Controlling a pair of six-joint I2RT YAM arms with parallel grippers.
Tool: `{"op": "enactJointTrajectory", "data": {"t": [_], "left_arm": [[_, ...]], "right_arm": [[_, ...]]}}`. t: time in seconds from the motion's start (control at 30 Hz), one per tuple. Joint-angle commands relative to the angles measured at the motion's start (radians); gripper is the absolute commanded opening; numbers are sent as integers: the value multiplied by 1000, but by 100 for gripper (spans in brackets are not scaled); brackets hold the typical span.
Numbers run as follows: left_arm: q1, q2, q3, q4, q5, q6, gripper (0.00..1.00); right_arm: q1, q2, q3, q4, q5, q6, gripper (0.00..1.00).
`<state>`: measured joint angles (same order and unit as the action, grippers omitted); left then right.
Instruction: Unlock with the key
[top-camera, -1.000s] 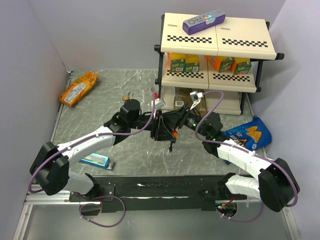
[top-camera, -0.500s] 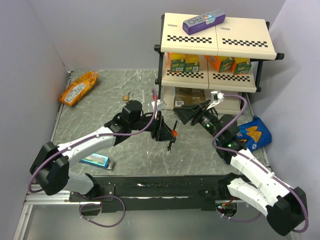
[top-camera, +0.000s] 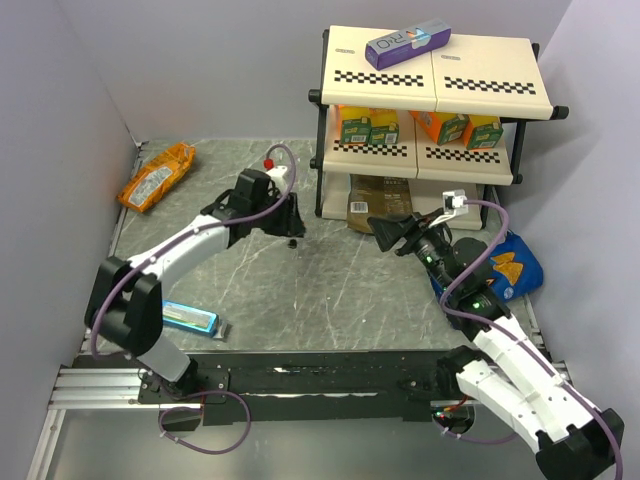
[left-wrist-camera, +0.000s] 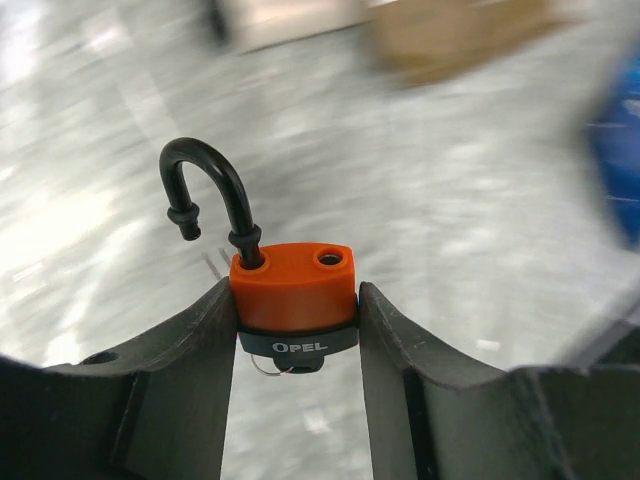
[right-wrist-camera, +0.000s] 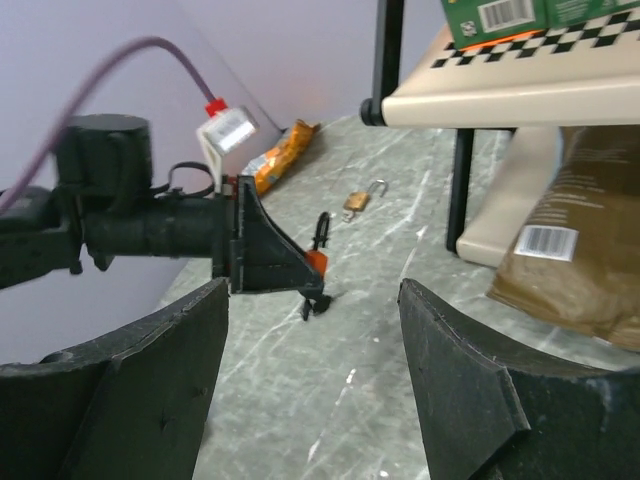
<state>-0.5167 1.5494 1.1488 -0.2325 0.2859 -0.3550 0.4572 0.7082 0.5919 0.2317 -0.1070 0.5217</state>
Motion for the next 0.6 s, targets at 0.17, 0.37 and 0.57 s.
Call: {"op": "enactJointTrajectory", "data": {"t": [0.17,0.37,0.57], "left_arm": [[98,11,-1,-231,-216,114,1],[168,-72,-90,-324,-131,133,1],[210,91,-48,-336,-145,152,1]], "right_arm": [[-11,-67,28,-75,62,-83,75],[-15,-62,25,-80,63,-98,76],[-18,-47,22,-65,32,-88,76]]}}
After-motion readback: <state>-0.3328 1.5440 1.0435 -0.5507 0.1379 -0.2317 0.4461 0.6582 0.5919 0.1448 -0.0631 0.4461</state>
